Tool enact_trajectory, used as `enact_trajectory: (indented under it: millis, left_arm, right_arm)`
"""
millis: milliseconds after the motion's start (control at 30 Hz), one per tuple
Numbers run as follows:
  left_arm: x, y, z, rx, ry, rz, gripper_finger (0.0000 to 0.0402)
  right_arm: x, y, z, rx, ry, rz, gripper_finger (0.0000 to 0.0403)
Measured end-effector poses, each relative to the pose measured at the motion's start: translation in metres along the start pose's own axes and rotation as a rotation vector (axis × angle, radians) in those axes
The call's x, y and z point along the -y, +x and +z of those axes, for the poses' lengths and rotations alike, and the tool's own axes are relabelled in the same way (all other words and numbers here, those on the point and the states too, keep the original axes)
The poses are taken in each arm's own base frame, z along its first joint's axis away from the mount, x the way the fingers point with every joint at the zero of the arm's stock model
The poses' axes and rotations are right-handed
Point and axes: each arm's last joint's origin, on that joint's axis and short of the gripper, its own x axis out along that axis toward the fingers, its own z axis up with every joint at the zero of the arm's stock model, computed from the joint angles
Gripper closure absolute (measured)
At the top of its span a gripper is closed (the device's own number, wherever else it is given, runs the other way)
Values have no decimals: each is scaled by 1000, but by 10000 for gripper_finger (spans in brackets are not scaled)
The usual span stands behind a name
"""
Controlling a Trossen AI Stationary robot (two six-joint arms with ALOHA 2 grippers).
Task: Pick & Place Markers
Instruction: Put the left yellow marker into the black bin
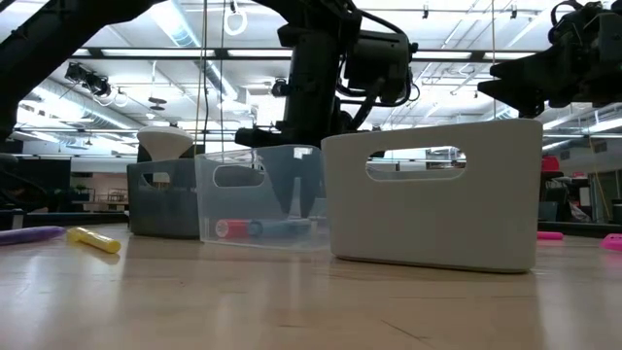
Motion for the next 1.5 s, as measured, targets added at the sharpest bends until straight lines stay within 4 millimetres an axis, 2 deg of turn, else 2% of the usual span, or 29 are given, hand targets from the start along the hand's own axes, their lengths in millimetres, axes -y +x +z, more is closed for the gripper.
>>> enact_trajectory:
  millis: [200, 833, 1167, 1500]
  left_arm:
    - [0, 0, 0, -5, 9, -4, 235]
    - [1, -3, -3, -56, 58, -43, 236]
    - [-3, -33, -9, -10, 94, -106, 236]
    - [-7, -75, -30, 43, 186, -188, 236]
  right_arm:
    - [0, 0, 0, 0, 0, 0, 174]
    - [0, 0, 0, 0, 0, 0, 174]
    - [0, 0, 0, 0, 0, 0, 174]
    - [0, 0, 0, 0, 0, -1, 174]
